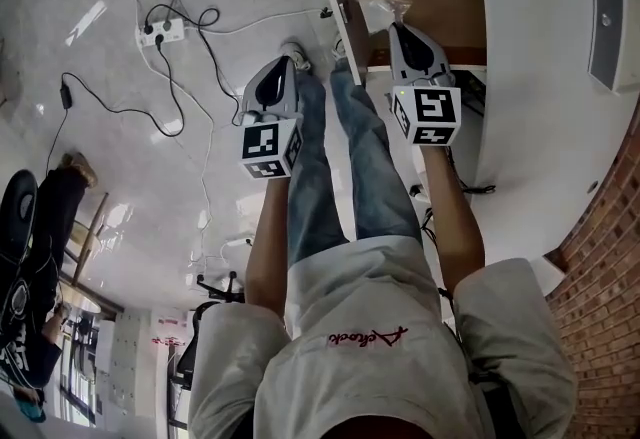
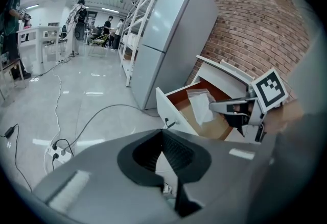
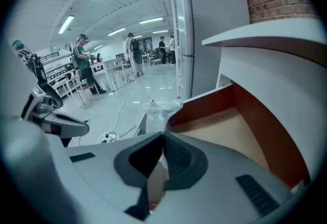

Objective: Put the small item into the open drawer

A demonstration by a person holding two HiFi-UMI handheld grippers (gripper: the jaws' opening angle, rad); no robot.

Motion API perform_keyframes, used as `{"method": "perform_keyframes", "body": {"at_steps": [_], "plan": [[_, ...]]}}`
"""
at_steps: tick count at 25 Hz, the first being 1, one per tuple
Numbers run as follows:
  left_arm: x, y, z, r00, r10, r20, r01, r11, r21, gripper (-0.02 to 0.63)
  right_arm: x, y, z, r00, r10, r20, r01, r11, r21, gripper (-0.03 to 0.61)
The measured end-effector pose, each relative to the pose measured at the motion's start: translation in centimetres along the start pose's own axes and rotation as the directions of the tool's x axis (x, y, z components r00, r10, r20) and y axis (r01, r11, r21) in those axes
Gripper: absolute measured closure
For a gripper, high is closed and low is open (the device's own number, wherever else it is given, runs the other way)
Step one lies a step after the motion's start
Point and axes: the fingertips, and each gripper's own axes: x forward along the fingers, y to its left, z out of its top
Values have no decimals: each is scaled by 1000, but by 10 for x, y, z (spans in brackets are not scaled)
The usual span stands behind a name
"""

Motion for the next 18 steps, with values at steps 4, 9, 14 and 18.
{"method": "perform_keyframes", "body": {"at_steps": [4,9,14,18], "plan": [[-2,4,0,1000,13,-3,-13,1000,-3,604,24,-10,15,999,-18,31,18,1000,-7,565],[-2,0,-2,1000,-22,-6,22,1000,20,604,49,-24,31,998,-29,55,30,999,-29,565],[-3,-1,-7,1000,-27,-14,27,1000,9,604,68,-31,33,999,-27,41,29,999,-38,565],[-3,-5,-6,999,-35,-13,35,999,7,604,85,-39,4,998,-34,-55,32,999,-36,565]]}}
